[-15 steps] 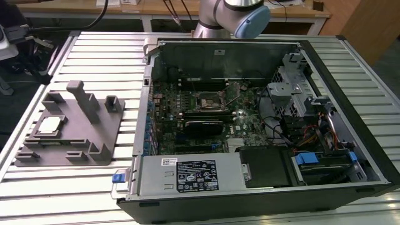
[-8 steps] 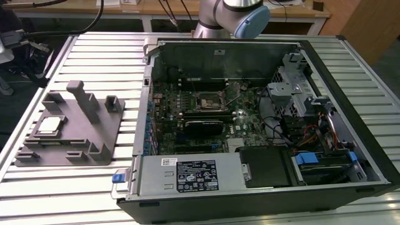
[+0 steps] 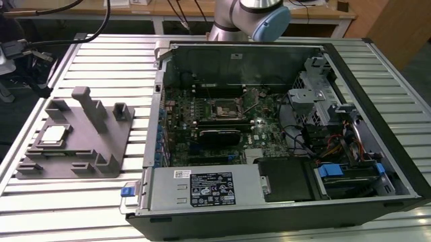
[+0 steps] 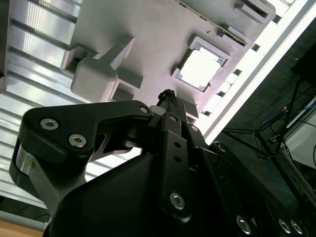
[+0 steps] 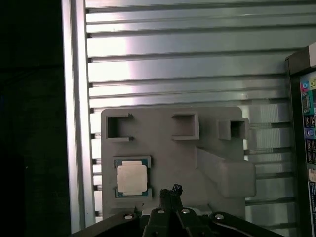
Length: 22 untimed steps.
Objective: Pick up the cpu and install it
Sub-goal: 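Reach for the cpu, then pick up the cpu and move it towards the insertion slot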
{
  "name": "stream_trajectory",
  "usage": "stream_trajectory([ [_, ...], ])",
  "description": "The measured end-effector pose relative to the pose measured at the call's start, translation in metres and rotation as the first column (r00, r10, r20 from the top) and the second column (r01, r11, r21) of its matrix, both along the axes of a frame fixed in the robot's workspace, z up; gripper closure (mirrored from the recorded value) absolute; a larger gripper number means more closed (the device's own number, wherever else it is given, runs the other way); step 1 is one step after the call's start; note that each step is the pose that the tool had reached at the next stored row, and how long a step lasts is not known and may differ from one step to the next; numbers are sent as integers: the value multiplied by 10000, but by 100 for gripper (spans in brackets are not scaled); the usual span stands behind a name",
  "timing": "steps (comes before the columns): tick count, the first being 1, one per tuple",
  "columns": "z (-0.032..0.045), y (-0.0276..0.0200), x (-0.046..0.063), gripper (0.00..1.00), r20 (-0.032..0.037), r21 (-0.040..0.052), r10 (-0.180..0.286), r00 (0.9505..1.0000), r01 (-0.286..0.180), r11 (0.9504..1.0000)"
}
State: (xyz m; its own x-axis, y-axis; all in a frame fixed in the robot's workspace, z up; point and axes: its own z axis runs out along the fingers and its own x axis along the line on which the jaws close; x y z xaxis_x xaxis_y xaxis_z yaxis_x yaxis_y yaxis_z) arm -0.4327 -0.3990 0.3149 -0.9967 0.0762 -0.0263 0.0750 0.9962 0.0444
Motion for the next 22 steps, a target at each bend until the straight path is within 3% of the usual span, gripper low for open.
stream_trajectory([
  [10,-95,0,-105,89,1,1,0,10000,0,10000],
  [22,-114,0,-132,89,4,1,0,10000,0,10000],
])
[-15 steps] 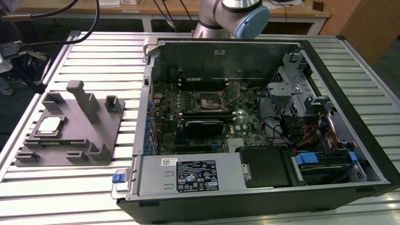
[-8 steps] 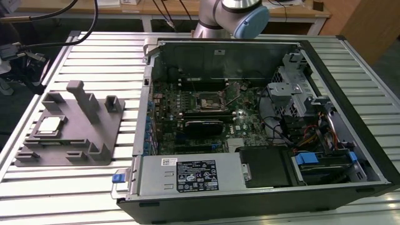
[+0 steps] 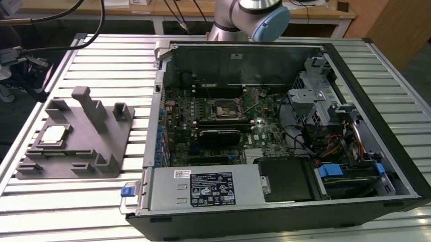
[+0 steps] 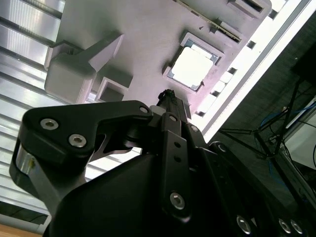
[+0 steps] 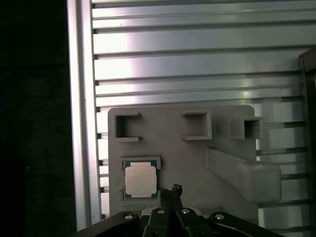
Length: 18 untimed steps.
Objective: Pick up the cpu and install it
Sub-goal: 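Pick up the cpu and move it towards the insertion slot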
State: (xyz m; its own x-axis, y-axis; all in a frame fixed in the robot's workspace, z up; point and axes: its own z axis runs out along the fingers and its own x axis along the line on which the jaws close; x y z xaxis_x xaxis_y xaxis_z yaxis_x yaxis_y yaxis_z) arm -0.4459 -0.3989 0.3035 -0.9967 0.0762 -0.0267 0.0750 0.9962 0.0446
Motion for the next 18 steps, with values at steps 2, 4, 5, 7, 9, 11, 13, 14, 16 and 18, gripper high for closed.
stream_trajectory([
  [2,-6,0,-9,89,2,0,-1,10000,1,10000],
  [4,-13,0,-19,89,4,-1,0,10000,0,10000],
  [5,-18,0,-24,89,6,0,0,10000,0,10000],
  [7,-25,0,-33,89,8,-1,0,10000,0,10000],
  [9,-31,0,-40,89,8,-1,0,10000,0,10000],
  [11,-39,0,-46,89,9,-1,0,10000,0,10000],
  [13,-47,0,-54,89,10,0,0,10000,0,10000],
  [14,-51,0,-56,89,9,-1,1,10000,-1,10000],
  [16,-63,0,-62,89,9,-1,0,10000,0,10000],
  [18,-80,0,-66,89,11,0,0,10000,0,10000],
])
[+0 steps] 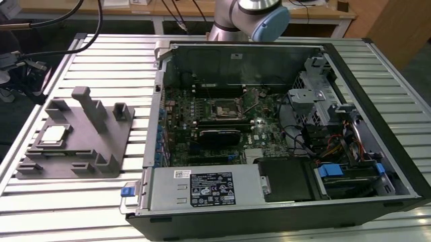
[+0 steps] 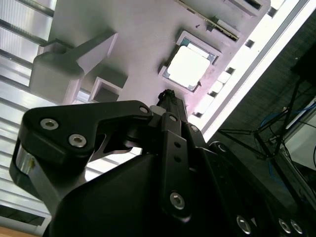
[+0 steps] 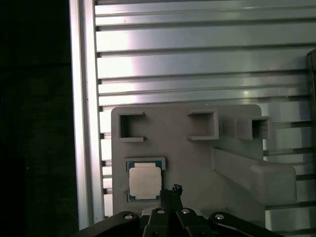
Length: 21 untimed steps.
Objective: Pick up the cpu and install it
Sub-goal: 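Pick up the cpu and move it towards the insertion slot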
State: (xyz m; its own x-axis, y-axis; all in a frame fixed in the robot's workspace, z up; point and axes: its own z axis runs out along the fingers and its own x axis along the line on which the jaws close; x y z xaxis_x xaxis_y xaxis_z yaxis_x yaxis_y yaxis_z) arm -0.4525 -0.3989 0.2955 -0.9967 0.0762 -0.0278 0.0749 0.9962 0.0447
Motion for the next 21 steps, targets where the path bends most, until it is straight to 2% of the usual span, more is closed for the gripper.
stream_trajectory([
  [21,-211,-12,-105,89,4,-1,-1,10000,1,10000],
])
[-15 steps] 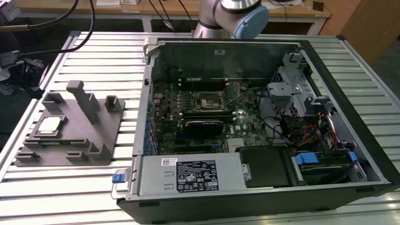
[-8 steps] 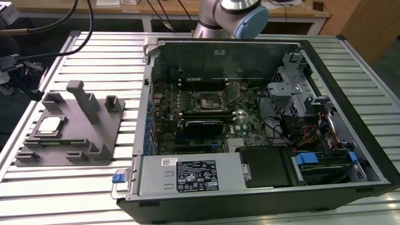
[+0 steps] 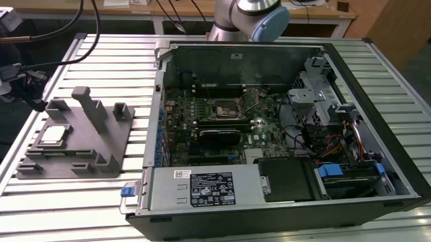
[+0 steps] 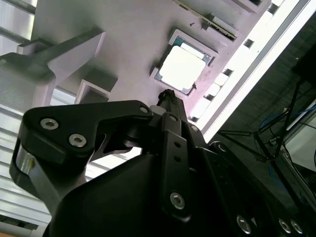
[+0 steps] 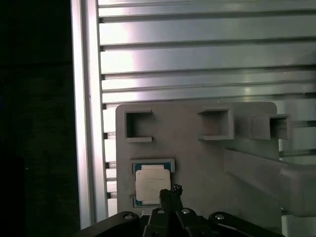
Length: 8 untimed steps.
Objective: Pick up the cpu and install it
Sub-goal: 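Pick up the cpu and move it towards the insertion slot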
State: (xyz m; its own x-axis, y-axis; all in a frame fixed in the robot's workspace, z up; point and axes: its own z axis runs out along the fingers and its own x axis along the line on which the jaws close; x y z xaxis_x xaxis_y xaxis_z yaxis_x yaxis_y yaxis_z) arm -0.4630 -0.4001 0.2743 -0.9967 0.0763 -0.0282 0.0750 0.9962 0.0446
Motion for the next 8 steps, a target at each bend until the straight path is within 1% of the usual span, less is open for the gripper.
stream_trajectory([
  [8,-73,-48,-16,89,1,0,1,10000,-1,10000],
])
